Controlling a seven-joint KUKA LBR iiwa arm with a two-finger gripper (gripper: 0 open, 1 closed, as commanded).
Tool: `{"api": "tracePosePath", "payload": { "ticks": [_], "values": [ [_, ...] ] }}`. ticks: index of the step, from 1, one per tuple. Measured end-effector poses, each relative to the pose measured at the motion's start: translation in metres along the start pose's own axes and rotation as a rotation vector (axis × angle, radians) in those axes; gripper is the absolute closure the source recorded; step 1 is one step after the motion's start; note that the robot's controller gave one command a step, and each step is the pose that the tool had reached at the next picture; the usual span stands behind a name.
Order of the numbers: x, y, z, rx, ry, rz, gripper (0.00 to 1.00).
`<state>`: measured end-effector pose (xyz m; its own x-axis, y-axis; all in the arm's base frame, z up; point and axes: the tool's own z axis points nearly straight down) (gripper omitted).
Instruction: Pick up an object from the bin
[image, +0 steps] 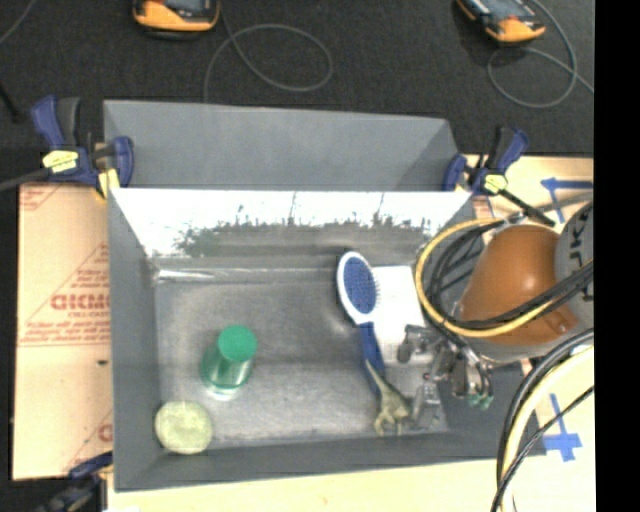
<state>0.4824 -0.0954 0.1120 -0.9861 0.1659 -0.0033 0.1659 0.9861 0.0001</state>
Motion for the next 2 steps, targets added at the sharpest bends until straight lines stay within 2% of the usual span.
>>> {"api": "tracePosePath", "payload": {
  "ticks": [1, 2],
  "values": [
    [0.012, 0.021, 0.04, 0.001, -0.005, 0.042, 0.0],
    [0.015, 0.05, 0.039, 0.002, -0.002, -0.333, 1.0]
  ]
}}
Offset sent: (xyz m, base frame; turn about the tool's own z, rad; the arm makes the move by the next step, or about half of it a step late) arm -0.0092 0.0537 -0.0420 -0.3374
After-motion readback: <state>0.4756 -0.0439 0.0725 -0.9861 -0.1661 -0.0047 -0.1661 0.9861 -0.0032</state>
